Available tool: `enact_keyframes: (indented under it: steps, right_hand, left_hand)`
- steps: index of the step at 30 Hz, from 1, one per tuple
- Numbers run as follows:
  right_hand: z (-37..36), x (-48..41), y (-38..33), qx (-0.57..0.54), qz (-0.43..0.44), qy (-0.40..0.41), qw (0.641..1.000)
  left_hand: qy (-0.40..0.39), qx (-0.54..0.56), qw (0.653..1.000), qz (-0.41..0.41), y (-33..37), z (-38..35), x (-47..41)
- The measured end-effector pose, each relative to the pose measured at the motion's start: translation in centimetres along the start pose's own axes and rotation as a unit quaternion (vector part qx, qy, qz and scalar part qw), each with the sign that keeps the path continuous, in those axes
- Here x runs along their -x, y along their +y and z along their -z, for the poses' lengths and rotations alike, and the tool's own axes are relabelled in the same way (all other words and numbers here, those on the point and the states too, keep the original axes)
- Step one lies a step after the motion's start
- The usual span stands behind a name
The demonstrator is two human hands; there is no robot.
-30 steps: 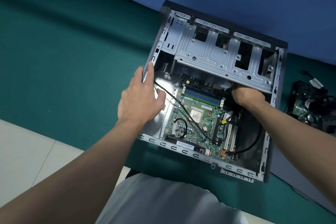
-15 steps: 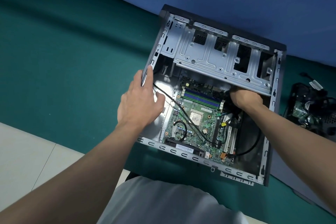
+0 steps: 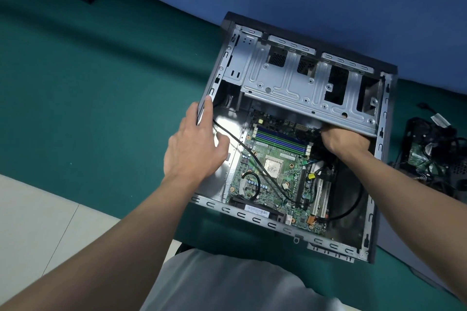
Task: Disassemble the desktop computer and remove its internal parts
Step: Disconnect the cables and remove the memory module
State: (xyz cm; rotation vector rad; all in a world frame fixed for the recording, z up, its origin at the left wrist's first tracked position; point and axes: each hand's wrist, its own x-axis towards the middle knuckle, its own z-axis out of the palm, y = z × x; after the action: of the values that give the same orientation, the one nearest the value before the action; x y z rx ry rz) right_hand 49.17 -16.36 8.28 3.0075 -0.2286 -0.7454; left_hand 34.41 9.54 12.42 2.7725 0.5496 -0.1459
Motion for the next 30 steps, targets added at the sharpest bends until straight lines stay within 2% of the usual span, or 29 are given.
enact_keyframes:
  steps: [4, 9, 21, 27, 30]
  right_hand:
    - [0.03, -0.14, -0.3, 0.011, -0.015, -0.04, 0.999]
    - [0.18, 0.23, 0.07, -0.013, -0.019, -0.014, 1.0]
    - [0.15, 0.0, 0.11, -0.003, -0.028, -0.047, 0.998]
    - [0.13, 0.06, -0.03, -0.034, -0.022, -0.014, 0.999]
    - [0.05, -0.11, 0.06, -0.021, -0.024, -0.03, 0.999]
  left_hand:
    - [-0.005, -0.002, 1.0, 0.006, 0.08, 0.04, -0.02]
    - [-0.006, 0.001, 1.0, 0.003, 0.06, 0.04, -0.01]
    - [-0.004, 0.005, 1.0, 0.003, 0.06, 0.1, 0.06]
    - [-0.002, 0.004, 1.0, 0.002, 0.1, 0.16, 0.04]
    - [-0.001, 0.007, 1.0, 0.004, 0.1, 0.13, 0.08]
